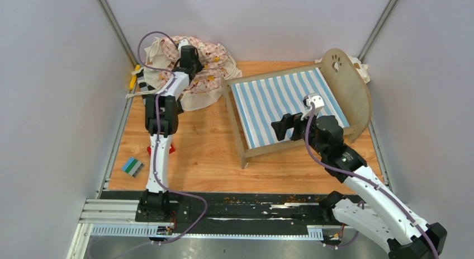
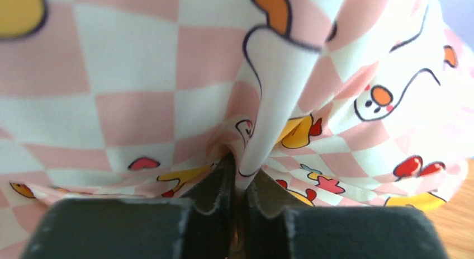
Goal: Set up the pet bed
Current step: Pick up the mattress at the corner of the board, then place the mattress on the bed frame.
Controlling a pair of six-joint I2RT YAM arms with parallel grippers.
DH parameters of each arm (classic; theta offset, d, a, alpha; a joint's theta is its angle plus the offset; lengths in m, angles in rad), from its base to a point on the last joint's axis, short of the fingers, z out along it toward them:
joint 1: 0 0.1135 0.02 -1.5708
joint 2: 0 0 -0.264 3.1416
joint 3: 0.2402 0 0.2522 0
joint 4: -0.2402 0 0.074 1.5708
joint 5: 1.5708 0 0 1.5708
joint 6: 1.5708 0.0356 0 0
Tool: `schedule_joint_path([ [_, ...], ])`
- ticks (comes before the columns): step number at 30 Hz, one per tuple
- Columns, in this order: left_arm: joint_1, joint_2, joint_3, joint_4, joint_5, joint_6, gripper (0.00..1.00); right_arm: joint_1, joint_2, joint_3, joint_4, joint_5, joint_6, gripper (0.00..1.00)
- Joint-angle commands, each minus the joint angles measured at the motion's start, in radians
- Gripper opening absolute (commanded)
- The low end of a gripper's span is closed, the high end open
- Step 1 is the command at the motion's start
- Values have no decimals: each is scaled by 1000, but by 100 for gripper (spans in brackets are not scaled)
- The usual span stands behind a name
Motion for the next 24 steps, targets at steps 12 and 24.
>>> schedule_joint_path([
  [12, -44, -659, -256, 7, 209, 73, 0, 5, -251, 62, -201, -2, 83, 93],
  [24, -49, -1019, -217, -247, 441, 191, 0, 5, -382, 163, -371, 28, 17, 93],
])
